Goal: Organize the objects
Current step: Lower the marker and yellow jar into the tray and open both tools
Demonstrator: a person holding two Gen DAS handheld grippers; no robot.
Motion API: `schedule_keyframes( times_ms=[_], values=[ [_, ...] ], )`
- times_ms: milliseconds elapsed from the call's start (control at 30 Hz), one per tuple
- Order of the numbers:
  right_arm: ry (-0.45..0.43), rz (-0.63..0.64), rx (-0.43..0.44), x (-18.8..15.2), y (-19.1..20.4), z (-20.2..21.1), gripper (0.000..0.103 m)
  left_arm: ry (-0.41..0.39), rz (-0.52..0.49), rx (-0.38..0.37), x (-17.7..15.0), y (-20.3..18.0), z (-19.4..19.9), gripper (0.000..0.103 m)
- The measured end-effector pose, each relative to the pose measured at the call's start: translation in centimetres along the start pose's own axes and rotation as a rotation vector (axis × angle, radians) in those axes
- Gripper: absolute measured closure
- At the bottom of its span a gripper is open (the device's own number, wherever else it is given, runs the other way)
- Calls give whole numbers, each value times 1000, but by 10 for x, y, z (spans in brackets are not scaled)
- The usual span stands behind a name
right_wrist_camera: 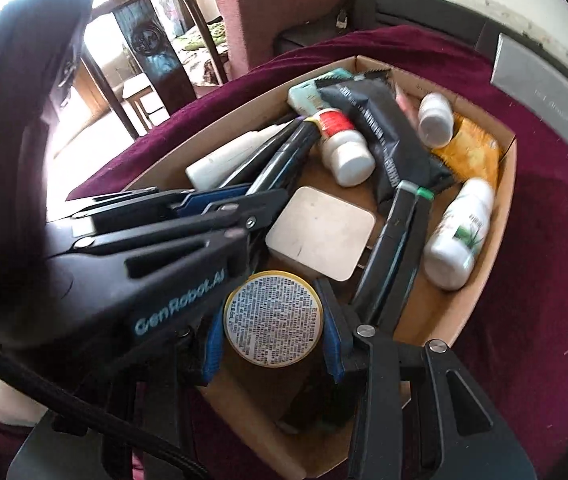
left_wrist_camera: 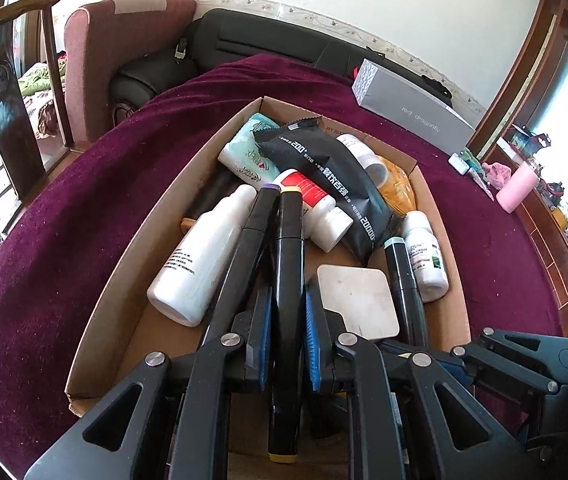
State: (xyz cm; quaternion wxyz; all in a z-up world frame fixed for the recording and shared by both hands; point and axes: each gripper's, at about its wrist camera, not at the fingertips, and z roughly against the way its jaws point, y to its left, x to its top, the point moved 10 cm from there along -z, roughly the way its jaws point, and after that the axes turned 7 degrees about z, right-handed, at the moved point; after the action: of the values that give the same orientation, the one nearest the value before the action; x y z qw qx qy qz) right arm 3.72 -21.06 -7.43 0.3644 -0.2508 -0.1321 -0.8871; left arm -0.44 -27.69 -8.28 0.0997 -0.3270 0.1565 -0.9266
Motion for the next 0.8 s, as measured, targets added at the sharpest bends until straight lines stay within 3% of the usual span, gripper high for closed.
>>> schedule_keyframes(
  times_ms=[467,633,700,800],
  values=[
    [19,-8,30,-6,0,4,61,-9,-19,29,1,-1,1,90],
    [-33,-28,57,-8,-2,26,61,-11,-27,41,1,-1,2,90],
    [-59,-43,61,-9,-6,37,51,-13,-26,46,1,-2,3,90],
    [-91,-75,61,-14,-16,52,49,-22,-31,57,1,-3,6,90]
  ],
)
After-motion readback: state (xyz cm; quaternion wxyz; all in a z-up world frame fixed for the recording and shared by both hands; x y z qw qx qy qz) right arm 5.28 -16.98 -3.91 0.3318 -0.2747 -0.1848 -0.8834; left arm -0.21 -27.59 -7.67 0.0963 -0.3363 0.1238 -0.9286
